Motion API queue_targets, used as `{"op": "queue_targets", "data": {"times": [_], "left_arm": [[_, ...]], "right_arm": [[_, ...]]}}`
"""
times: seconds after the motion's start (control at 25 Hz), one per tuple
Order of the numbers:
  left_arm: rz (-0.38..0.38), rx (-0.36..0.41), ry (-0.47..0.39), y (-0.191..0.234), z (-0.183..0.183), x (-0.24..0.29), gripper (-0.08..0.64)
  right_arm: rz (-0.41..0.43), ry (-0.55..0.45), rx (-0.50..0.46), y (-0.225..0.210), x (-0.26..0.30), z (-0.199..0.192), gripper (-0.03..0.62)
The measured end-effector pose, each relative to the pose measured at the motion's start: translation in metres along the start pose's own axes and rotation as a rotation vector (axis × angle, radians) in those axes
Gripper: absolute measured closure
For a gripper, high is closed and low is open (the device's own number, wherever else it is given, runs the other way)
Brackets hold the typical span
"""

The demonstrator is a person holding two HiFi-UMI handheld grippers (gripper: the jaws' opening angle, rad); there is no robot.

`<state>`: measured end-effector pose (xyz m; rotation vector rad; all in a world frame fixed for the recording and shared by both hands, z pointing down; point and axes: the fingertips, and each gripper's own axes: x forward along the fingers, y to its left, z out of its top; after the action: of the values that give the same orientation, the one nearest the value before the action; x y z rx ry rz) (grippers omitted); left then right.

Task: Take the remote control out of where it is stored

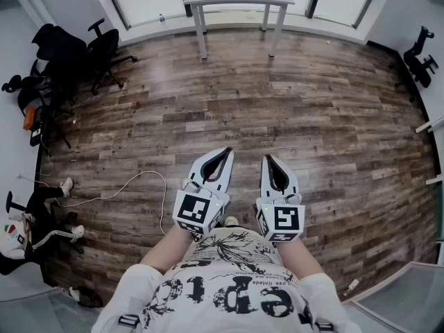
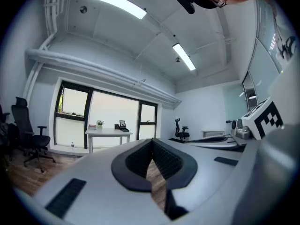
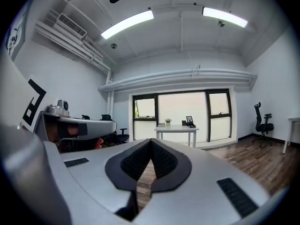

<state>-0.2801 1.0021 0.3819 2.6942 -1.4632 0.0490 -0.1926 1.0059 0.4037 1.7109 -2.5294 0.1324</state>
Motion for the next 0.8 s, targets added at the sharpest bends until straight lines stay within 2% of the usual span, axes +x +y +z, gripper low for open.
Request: {"op": "queue_targets", "data": {"times": [0.6, 0.8], "left_arm": [[0.035, -0.018, 0.005, 0.013, -0.001, 0.016, 0.552], [0.02, -0.041, 0.011, 0.014, -0.003, 0.03, 0.552]], "right_arm": [[-0.004, -0.011, 0.06, -0.017, 0.014, -0.004, 0.591], [-0.025, -0.008, 0.066, -0.029, 0.018, -0.006, 0.591]]}}
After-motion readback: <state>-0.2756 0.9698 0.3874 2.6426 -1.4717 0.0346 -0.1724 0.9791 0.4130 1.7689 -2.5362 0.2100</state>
